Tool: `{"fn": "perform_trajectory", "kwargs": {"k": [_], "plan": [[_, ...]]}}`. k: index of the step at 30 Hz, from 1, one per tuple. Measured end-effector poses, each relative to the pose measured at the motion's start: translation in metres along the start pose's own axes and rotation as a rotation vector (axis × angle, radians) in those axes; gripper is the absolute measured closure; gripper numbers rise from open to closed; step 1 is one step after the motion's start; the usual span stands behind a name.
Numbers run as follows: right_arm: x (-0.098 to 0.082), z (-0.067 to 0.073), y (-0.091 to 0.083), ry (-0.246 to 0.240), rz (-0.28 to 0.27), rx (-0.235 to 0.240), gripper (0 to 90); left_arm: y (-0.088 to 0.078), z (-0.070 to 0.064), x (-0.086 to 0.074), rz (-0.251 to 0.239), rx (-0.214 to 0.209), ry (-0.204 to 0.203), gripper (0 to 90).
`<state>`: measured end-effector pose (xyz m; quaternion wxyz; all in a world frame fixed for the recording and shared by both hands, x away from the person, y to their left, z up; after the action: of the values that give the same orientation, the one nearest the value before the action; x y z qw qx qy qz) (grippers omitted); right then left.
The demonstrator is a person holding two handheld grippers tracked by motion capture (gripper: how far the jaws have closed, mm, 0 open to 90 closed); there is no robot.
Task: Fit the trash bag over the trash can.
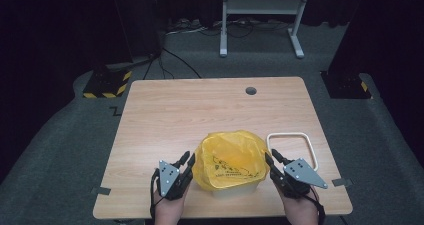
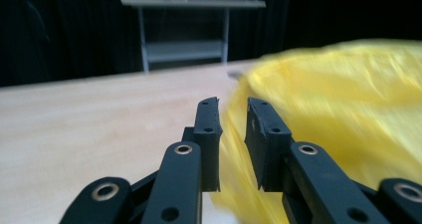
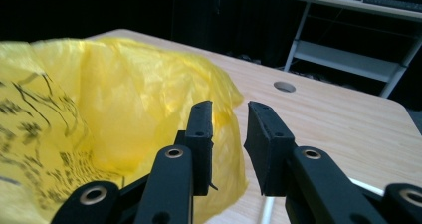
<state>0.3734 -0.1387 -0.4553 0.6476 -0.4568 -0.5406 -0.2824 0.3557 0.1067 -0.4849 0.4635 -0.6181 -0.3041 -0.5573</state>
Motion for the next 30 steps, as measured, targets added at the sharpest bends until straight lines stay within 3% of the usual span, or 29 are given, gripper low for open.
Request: {"fn": "perform_trajectory", "kwargs": {"k": [1, 3, 7, 9, 12, 14, 16, 20, 24, 26, 30], "plan": [[-0.003, 0.0, 0.001, -0.005, 0.011, 0.001, 72.2, 0.002, -0.007, -0.008, 0.035, -0.039, 0.013, 76.6], [-0.009, 0.002, 0.005, -0.032, 0.034, 0.002, 73.3, 0.005, -0.014, -0.015, 0.061, -0.059, 0.037, 77.2], [-0.015, 0.008, 0.006, -0.039, 0.042, 0.007, 74.0, 0.013, -0.016, -0.018, 0.071, -0.074, 0.019, 78.6], [-0.016, 0.012, 0.006, -0.037, 0.051, 0.02, 74.3, 0.017, -0.011, -0.017, 0.074, -0.07, 0.025, 79.6], [-0.019, 0.024, 0.004, -0.046, 0.053, 0.043, 74.6, 0.026, 0.006, -0.015, 0.073, -0.093, -0.019, 79.6], [-0.019, 0.034, 0.002, -0.054, 0.046, 0.069, 74.3, 0.032, 0.015, -0.013, 0.062, -0.097, -0.019, 79.5], [-0.018, 0.042, 0.001, -0.068, 0.043, 0.08, 72.8, 0.034, 0.024, -0.012, 0.056, -0.081, -0.027, 78.5], [-0.005, 0.041, -0.006, -0.078, -0.006, 0.063, 72.5, 0.026, 0.029, -0.01, 0.009, -0.055, -0.059, 77.1], [0.016, 0.034, -0.003, -0.068, -0.041, 0.048, 72.3, 0.021, 0.029, -0.012, 0.006, -0.044, -0.048, 73.8], [0.024, 0.033, 0.003, -0.077, -0.049, 0.045, 72.5, 0.018, 0.028, -0.011, 0.0, -0.046, -0.05, 73.1], [0.03, 0.033, 0.029, -0.095, -0.01, 0.058, 72.9, 0.014, 0.028, -0.008, -0.015, -0.046, -0.046, 72.0]]}}
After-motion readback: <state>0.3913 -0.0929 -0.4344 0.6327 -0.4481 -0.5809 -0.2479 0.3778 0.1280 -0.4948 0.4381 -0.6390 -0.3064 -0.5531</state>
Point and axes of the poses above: each handheld gripper's, and its own axes: y roughly forward along the jaws, x roughly out of its top, z roughly to its left, the point moved 10 cm from there along y, roughly forward along the jaws, and after that the axes turned 6 degrees about y, right-handed, at the moved point
